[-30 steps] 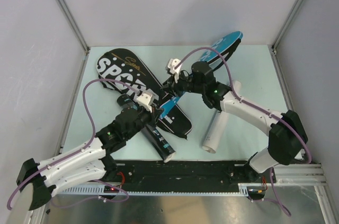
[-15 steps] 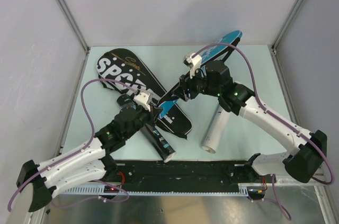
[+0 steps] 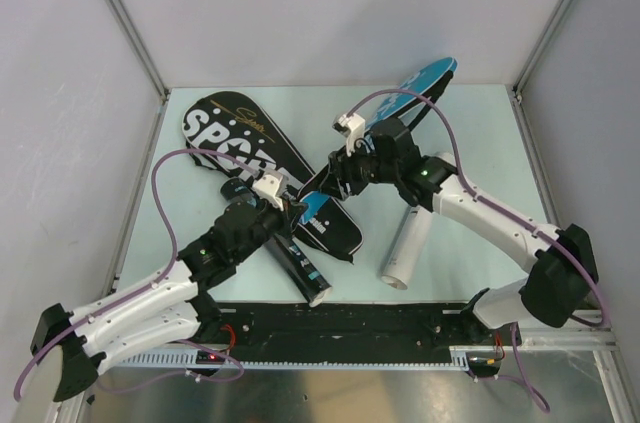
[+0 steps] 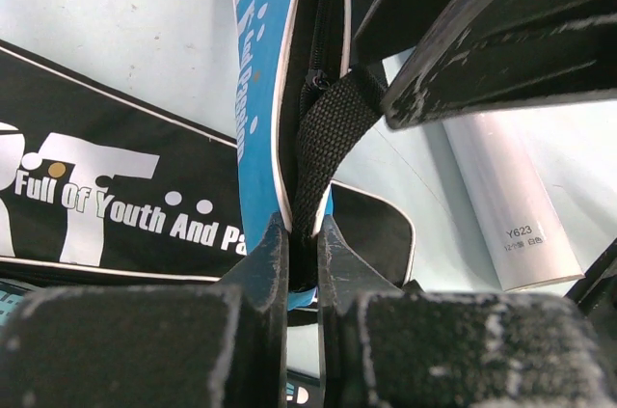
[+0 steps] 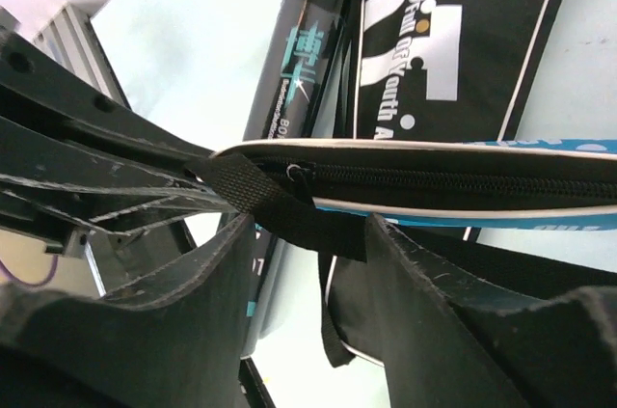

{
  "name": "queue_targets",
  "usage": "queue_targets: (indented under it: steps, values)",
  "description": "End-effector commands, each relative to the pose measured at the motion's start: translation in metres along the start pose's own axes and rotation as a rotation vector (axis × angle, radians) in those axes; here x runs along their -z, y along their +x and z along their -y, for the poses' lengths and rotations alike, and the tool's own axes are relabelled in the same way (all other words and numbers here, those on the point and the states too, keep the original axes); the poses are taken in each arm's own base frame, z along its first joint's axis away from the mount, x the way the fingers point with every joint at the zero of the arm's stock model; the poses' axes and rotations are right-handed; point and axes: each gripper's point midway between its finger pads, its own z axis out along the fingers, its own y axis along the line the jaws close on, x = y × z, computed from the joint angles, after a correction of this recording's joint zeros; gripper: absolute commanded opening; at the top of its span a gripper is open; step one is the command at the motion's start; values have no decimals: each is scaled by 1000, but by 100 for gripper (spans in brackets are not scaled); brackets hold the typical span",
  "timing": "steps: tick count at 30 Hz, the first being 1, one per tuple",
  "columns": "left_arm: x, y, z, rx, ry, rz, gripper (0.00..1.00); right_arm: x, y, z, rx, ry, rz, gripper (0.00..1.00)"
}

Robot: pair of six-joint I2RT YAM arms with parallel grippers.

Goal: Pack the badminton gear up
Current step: Adjust the racket bag at the center of the board.

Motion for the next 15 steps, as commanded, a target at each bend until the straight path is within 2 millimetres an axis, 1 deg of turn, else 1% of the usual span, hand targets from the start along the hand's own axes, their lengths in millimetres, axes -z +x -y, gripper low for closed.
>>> queue_targets:
  steps: [1, 3, 6, 8, 11, 13, 15]
  values:
    - [3, -37, 7, 59, 27, 131, 0, -14, 10, -5, 56, -86, -23, 56]
    - [4, -37, 6, 62, 19, 135, 0, -16, 20, -9, 74, -128, -56, 57]
    - [4, -37, 3, 62, 6, 137, 0, -15, 35, -19, 89, -187, -110, 50]
    - [3, -36, 1, 60, -6, 135, 0, -12, 47, -30, 97, -227, -147, 46]
    - [2, -35, -1, 60, -15, 131, 0, -11, 63, -43, 104, -250, -187, 43]
    - [1, -35, 0, 61, -14, 128, 0, -13, 72, -41, 98, -232, -202, 43]
    - [0, -35, 0, 60, -11, 127, 0, -16, 73, -33, 70, -188, -196, 44]
